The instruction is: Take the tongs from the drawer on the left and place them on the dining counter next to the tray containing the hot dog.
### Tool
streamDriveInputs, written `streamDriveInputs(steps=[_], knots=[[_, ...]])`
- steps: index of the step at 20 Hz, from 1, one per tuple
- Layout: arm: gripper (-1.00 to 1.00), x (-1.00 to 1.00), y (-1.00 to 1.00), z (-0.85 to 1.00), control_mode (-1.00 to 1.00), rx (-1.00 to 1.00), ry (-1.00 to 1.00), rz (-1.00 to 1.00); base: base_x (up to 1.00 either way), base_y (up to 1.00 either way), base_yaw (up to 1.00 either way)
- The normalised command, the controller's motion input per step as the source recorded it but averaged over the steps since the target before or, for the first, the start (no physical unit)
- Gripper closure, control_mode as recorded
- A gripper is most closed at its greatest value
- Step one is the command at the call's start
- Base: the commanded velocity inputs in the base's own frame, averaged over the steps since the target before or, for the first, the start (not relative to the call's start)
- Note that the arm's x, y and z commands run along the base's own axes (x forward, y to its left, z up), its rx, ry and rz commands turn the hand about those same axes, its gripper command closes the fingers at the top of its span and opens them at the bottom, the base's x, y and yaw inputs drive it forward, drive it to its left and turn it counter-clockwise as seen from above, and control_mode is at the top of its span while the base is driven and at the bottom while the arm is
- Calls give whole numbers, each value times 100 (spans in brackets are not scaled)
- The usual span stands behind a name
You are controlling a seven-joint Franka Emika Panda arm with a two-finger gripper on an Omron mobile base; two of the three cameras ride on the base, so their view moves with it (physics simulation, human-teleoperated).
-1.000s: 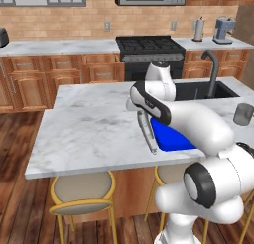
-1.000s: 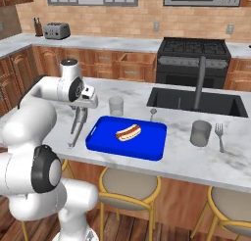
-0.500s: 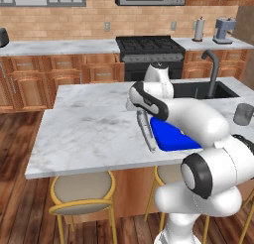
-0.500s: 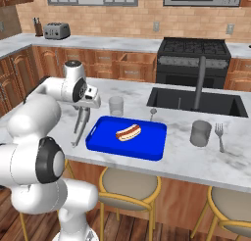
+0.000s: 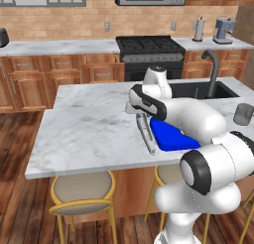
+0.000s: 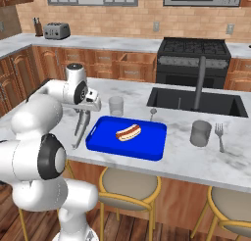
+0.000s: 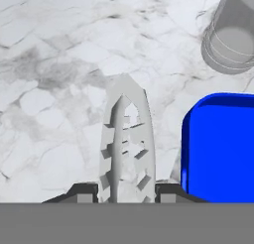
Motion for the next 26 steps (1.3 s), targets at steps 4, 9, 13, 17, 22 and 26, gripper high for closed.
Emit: streamDriveInputs(steps=[4,9,13,17,22,26], knots=[[100,26,0,-9,-100,0,0,0,0,0,0],[100,27,0,-16,-100,0,0,0,0,0,0],[100,6,-9,-30,-100,-2,0,0,0,0,0],[100,0,-29,-36,-100,-1,0,0,0,0,0],[-100,0,-10,-19,-100,-1,0,0,0,0,0],[-100,1,0,0,-100,0,0,0,0,0,0]])
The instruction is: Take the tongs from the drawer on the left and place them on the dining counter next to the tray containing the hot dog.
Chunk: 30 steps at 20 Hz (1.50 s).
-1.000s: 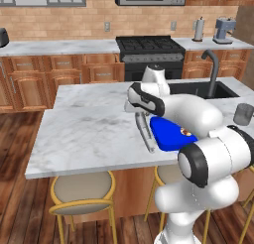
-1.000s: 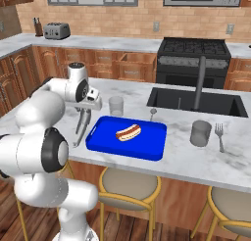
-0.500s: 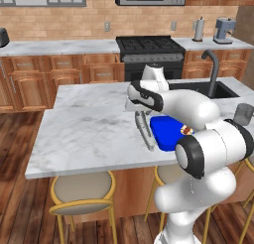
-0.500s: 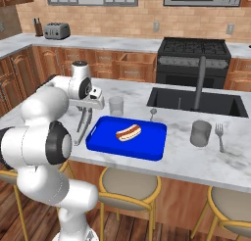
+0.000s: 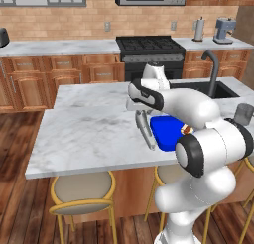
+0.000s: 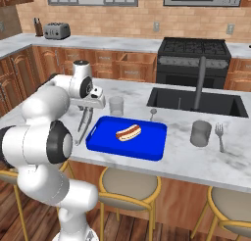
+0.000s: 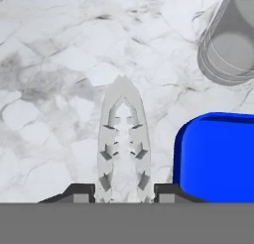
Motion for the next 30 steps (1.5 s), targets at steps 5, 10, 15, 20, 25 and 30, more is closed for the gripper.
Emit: streamDriveInputs(steps=[5,10,15,20,25,30], knots=[[-100,-3,-3,0,-100,0,0,0,0,0,0],[-100,-27,-8,0,-100,0,-1,0,0,0,0],[-100,-33,-14,2,-100,0,-15,0,0,0,0],[-100,-93,-14,47,-100,3,-51,4,0,0,0],[-100,-100,-23,34,-100,0,-37,5,0,0,0],[-100,-100,-12,91,-100,-3,-37,0,0,0,0]])
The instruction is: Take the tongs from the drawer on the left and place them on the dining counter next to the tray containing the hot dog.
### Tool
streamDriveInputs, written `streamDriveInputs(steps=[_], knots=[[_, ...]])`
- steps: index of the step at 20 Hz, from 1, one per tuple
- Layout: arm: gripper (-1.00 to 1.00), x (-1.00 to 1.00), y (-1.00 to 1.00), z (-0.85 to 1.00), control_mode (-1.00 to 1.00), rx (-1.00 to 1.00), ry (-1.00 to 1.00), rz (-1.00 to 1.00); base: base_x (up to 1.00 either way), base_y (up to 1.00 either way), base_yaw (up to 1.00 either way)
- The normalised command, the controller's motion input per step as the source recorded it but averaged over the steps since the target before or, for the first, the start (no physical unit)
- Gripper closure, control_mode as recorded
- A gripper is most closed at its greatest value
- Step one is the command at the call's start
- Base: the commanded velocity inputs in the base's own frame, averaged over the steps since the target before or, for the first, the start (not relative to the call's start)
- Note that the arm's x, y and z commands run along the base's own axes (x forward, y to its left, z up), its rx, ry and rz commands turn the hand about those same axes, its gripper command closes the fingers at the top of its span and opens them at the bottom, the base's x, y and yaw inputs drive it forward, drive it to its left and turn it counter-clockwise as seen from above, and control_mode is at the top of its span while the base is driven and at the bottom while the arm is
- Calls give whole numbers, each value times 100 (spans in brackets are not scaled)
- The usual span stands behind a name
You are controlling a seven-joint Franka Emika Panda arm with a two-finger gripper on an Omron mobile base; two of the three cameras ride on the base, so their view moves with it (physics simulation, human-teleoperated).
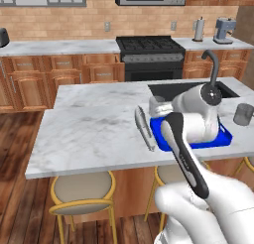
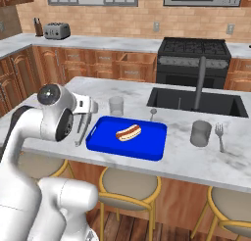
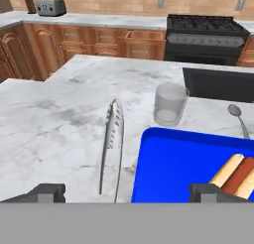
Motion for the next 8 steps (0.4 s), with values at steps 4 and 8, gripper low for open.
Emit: streamDriveInputs(steps=[4,8], knots=[[-100,-100,-46,51,-100,0,-48,1,0,0,0],[-100,-100,-36,52,-100,0,-39,-2,0,0,0]])
